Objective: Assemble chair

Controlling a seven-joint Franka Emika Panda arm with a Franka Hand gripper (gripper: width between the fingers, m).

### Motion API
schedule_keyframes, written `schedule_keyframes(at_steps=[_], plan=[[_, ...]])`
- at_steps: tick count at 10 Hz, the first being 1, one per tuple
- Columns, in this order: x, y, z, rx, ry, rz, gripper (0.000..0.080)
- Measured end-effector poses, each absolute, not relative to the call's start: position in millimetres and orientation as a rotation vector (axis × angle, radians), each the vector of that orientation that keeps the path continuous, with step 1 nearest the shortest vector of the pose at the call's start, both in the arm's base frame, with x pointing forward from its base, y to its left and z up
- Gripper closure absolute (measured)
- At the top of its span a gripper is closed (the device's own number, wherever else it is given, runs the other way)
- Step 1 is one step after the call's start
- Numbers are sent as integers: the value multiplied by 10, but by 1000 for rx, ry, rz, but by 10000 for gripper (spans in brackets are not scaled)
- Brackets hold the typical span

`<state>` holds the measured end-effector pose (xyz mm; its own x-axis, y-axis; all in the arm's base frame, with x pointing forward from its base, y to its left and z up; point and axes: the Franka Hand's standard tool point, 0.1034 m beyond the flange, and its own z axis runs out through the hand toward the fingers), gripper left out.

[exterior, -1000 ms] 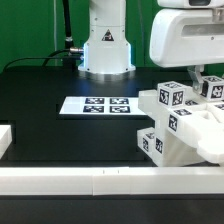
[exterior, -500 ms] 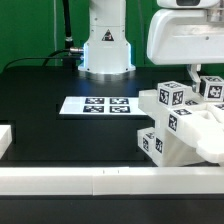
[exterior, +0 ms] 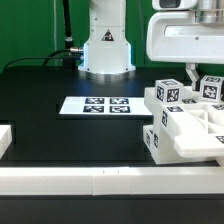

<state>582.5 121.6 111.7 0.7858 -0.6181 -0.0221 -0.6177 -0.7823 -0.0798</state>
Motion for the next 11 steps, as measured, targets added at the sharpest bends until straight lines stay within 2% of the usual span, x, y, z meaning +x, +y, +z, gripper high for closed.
schedule_keyframes(at_steps=[5,7,8,9,10,11], plan=[[5820,1254,1120,-2609,1593,23,522],[5821,1252,1119,-2562,1662,30,522],[5820,1254,1119,-2585,1624,29,440],[5821,1256,1121,-2600,1600,27,440],[5829,1251,1128,-2663,1487,17,267],[5847,1244,1134,-2727,1355,-2,175]])
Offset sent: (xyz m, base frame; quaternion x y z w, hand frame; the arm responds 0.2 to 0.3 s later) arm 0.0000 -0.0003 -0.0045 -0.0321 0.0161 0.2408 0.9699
